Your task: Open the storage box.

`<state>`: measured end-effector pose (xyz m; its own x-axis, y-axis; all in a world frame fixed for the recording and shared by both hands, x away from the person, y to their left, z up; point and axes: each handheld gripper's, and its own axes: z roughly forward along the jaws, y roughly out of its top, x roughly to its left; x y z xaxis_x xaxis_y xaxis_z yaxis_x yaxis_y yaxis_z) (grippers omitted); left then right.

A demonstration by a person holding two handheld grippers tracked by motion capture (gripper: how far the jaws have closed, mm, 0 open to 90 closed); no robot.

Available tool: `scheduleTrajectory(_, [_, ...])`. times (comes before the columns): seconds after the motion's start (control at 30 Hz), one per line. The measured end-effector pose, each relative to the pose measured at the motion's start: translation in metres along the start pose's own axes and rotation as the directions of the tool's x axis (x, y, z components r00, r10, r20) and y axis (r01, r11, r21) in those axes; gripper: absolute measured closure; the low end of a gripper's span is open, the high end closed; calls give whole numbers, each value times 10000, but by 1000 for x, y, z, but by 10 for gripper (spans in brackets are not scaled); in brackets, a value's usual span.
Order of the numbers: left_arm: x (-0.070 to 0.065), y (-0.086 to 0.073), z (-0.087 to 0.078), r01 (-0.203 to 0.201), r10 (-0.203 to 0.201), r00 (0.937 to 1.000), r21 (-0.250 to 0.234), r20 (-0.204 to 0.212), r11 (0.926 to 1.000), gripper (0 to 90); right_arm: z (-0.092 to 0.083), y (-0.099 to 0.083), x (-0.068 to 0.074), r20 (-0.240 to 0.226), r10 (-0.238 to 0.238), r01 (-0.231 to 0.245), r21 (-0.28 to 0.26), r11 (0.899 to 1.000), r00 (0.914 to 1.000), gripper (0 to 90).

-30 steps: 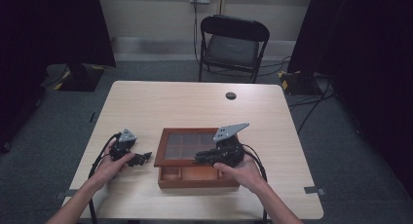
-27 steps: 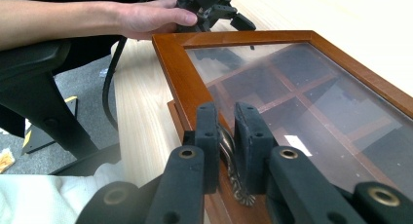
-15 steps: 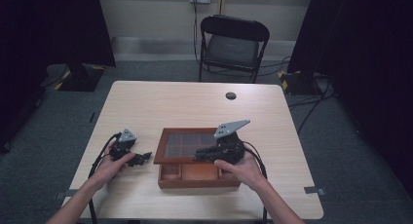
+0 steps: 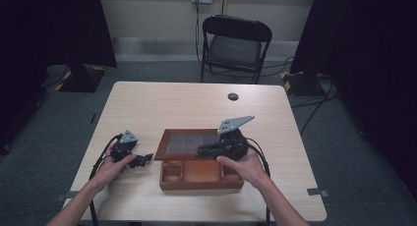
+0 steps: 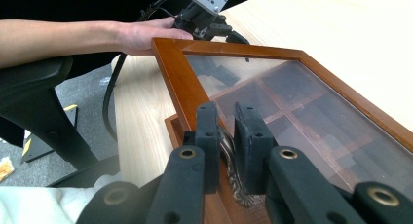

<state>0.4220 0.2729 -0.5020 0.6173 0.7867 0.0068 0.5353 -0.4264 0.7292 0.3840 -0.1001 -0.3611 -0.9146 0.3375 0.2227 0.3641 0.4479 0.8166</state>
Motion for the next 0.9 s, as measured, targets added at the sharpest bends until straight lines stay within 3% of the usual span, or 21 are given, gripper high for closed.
scheduleTrajectory(0.9, [0,0,0,57,-57,10000,-43,9,10000,85,-1,14,-2,82,62,-62,-79,9999,9999,819])
